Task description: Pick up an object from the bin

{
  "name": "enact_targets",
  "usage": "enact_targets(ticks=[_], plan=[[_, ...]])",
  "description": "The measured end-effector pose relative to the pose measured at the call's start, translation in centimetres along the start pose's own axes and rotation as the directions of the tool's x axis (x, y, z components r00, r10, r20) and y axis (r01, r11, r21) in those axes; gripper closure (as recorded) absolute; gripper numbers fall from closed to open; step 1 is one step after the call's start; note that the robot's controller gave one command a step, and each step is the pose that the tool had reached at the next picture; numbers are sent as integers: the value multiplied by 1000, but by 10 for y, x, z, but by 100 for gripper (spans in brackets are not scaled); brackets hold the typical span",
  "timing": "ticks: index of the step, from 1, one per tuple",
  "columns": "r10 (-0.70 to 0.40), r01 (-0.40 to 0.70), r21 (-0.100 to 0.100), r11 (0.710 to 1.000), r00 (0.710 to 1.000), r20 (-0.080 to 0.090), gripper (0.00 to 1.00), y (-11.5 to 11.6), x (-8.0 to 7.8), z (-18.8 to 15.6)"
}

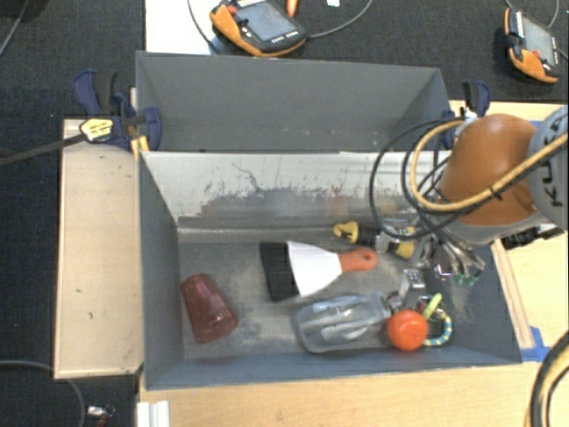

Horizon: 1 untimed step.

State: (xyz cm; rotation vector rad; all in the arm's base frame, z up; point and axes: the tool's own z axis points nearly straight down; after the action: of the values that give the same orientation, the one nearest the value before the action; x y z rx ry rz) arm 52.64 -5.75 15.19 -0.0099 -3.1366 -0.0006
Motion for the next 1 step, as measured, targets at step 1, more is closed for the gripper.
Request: enact_targets(ticks=[1], plan=[[-4,4,1,1000,1000,9,0,0,-2,-4]])
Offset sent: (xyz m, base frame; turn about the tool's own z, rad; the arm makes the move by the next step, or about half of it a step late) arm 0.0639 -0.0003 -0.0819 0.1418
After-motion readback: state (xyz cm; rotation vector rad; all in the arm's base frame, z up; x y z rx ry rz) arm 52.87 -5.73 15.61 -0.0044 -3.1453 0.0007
